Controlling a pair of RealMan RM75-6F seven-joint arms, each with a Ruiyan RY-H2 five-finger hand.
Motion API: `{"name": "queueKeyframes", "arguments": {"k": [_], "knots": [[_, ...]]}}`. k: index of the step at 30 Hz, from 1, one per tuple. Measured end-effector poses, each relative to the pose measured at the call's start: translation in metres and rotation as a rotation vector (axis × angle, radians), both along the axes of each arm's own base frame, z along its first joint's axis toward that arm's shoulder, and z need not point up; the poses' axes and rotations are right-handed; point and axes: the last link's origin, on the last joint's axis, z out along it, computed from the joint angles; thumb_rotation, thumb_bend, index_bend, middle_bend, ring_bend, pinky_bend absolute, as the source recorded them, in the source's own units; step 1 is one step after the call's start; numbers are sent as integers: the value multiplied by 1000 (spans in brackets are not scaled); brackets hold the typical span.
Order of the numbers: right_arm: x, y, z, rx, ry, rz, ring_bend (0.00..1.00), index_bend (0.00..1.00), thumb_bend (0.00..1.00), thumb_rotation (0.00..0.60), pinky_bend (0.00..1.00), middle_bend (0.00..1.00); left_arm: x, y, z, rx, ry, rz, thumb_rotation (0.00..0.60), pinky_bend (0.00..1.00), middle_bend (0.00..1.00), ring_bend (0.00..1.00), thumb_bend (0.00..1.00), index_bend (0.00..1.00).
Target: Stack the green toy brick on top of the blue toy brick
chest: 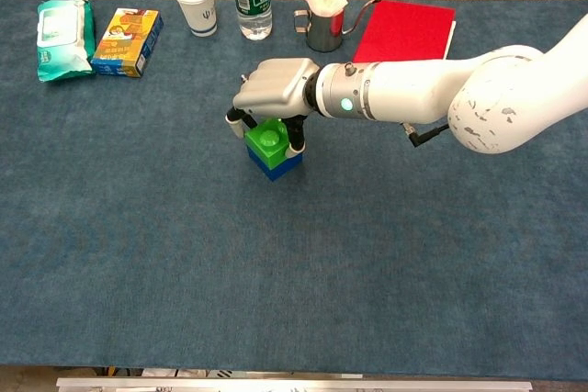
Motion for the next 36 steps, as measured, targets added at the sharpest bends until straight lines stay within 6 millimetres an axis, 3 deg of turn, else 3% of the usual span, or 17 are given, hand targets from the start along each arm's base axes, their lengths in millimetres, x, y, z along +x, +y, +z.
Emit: {"name": "queueKeyframes", "arguments": {"k": [3, 7, 12, 15, 19, 26, 30, 36], "knots": [[1, 1, 4, -5, -15, 2, 176, 69, 9, 600, 325, 232, 0, 0, 0, 1, 4, -1, 600, 0, 3, 18, 206, 0], [2, 0, 11, -15, -40, -3, 143, 13, 9, 600, 286, 191, 1, 1, 0, 3, 4, -4, 600, 0, 3, 18, 206, 0], [-1, -2, 28, -39, -70, -23, 142, 11, 11, 600, 285, 191, 2, 2, 1, 5, 0, -2, 600, 0, 3, 18, 206, 0], [-8, -6, 45, -78, -96, -37, 162, 19, 63, 600, 288, 252, 1, 2, 1, 4, -1, 0, 600, 0, 3, 18, 206, 0], [-25, -8, 71, -160, -137, -55, 210, 128, 144, 600, 340, 316, -1, 3, 1, 3, 5, 1, 600, 0, 3, 18, 206, 0], [-87, -3, 137, -372, -152, -133, 305, 302, 151, 600, 369, 403, -2, 7, 2, 3, 9, -1, 600, 0, 3, 18, 206, 0], [-134, 16, 175, -494, -148, -211, 320, 337, 152, 600, 369, 408, -2, 8, 1, -8, 13, -4, 600, 0, 3, 18, 206, 0], [-187, 54, 209, -608, -119, -292, 327, 358, 152, 600, 369, 417, 1, 11, -2, -22, 24, -16, 600, 0, 3, 18, 206, 0]]}}
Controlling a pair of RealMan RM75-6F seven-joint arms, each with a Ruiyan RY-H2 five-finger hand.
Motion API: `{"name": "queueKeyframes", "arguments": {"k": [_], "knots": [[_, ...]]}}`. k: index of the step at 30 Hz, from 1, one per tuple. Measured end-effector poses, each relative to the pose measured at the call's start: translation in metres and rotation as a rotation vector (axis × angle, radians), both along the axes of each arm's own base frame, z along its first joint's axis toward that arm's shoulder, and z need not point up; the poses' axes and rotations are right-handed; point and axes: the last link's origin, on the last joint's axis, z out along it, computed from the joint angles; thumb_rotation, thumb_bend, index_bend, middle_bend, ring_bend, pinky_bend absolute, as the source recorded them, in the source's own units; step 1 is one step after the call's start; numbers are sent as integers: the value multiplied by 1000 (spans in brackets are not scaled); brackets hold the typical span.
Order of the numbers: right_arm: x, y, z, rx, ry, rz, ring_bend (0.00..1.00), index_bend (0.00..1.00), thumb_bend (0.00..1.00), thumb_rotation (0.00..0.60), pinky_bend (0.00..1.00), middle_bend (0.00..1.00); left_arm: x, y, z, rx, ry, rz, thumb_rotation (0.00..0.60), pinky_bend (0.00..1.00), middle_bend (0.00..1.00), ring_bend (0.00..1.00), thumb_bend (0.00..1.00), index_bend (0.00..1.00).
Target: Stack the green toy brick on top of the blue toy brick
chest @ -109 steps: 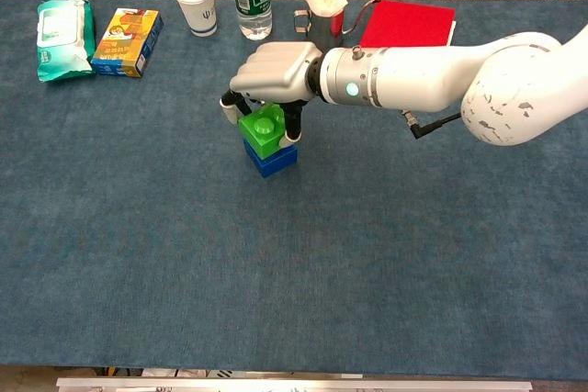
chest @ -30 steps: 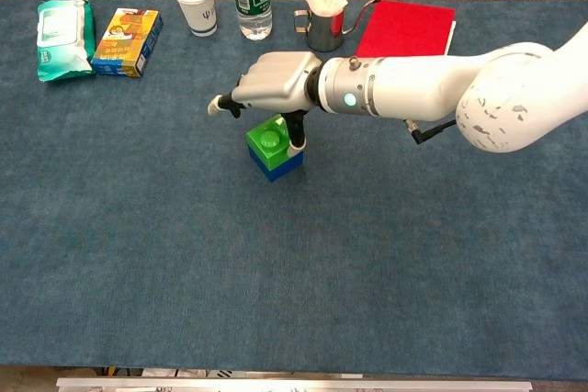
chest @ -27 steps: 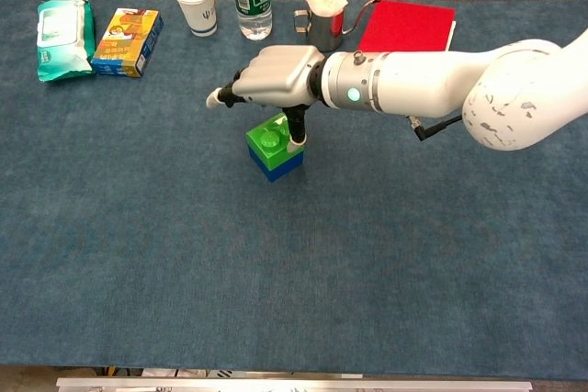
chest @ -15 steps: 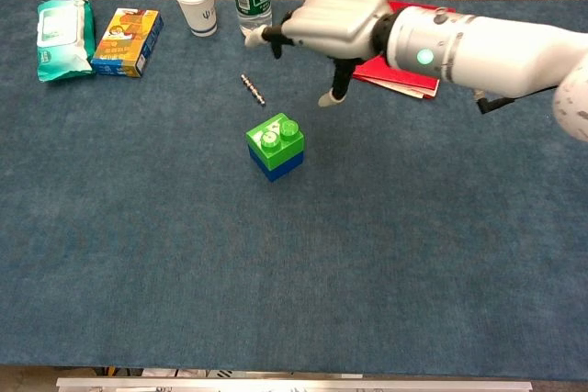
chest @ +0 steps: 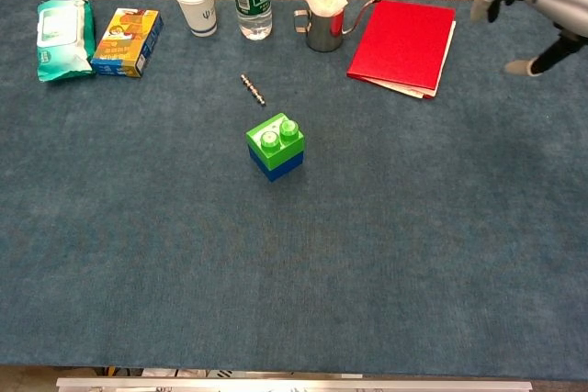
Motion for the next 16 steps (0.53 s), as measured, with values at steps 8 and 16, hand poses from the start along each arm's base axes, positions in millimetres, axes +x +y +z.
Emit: {"name": "queueKeyframes", "arguments": {"k": [8, 16], "knots": [[-53, 55, 30, -149, -28, -84, 335, 369, 151, 600, 369, 423, 6, 7, -7, -23, 21, -25, 600, 0, 3, 18, 206, 0], [-89, 104, 43, -227, -70, -160, 335, 373, 151, 600, 369, 427, 13, 7, -15, -47, 32, -51, 600, 0, 3, 18, 206, 0]]}}
